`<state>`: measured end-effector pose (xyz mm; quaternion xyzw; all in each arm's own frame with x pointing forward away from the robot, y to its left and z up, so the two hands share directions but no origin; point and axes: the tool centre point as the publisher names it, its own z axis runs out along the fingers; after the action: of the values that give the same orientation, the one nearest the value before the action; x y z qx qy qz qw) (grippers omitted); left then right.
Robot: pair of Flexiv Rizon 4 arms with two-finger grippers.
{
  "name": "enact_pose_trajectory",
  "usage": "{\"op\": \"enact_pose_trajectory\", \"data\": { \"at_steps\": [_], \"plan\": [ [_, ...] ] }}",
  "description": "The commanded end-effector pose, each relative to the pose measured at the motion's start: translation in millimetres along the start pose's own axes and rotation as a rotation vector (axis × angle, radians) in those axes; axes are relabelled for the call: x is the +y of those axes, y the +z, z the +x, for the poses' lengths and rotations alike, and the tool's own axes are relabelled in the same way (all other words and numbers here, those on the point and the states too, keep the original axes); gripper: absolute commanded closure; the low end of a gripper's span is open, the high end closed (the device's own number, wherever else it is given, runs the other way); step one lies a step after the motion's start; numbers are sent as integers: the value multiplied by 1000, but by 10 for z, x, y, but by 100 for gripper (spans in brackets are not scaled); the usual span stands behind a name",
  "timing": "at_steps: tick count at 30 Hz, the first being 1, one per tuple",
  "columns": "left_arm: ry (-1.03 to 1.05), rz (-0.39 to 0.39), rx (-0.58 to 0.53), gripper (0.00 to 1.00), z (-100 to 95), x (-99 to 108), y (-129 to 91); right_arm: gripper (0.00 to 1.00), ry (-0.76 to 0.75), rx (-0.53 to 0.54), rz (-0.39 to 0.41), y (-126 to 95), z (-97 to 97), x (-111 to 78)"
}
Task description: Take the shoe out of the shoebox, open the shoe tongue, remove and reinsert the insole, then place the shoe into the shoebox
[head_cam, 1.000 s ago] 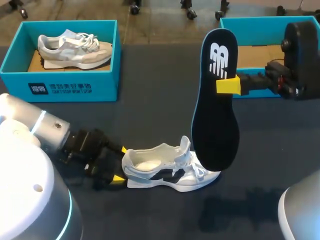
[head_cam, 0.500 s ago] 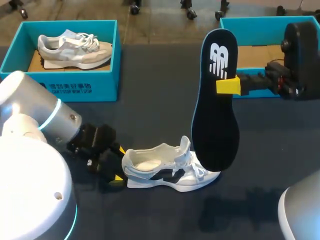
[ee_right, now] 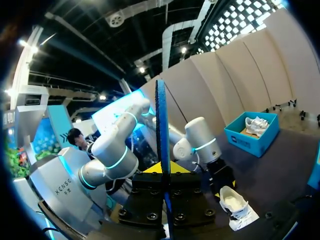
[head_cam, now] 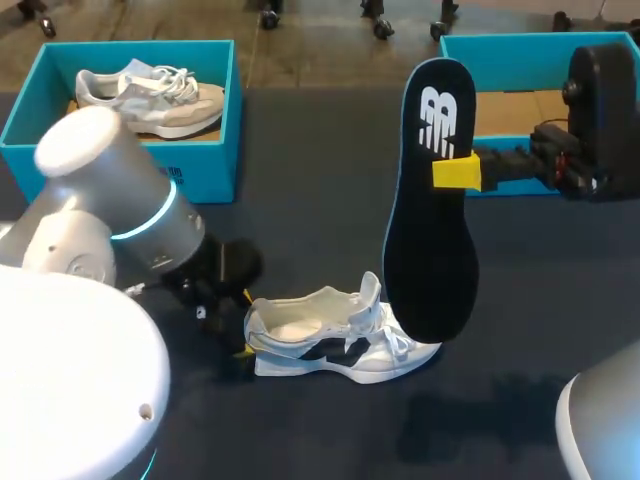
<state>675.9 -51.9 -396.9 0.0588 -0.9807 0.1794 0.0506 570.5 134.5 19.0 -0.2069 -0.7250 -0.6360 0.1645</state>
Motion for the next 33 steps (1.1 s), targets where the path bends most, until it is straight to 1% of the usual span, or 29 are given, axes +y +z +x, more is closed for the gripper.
{"op": "enact_pose_trajectory", "data": {
  "at_steps": [1,2,3,8,12,17,21,25,29,33],
  "plan": [
    [-1,-175,-1,0,3,-35,-26,100,2,3,6,34,-30,28],
    [3,-189,0,0,11,-34,-8,100,2,3,6,34,-30,28],
    [-4,-185,1,0,27,-46,-19,100,2,3,6,34,-30,28],
    [15,-185,-43,0,88,-85,-144,100,2,3,6,34,-30,28],
    [28,-200,-62,0,95,-118,-172,100,2,3,6,34,-30,28],
    [80,-201,-52,0,170,-179,-201,100,2,3,6,34,-30,28],
    [74,-211,-57,0,157,-196,-201,100,2,3,6,34,-30,28],
    [60,-243,-68,0,169,-214,-227,100,2,3,6,34,-30,28],
    [64,-220,-59,0,191,-262,-338,100,2,3,6,34,-30,28],
    [100,-160,-27,0,217,-381,-533,100,2,3,6,34,-30,28]
  ]
}}
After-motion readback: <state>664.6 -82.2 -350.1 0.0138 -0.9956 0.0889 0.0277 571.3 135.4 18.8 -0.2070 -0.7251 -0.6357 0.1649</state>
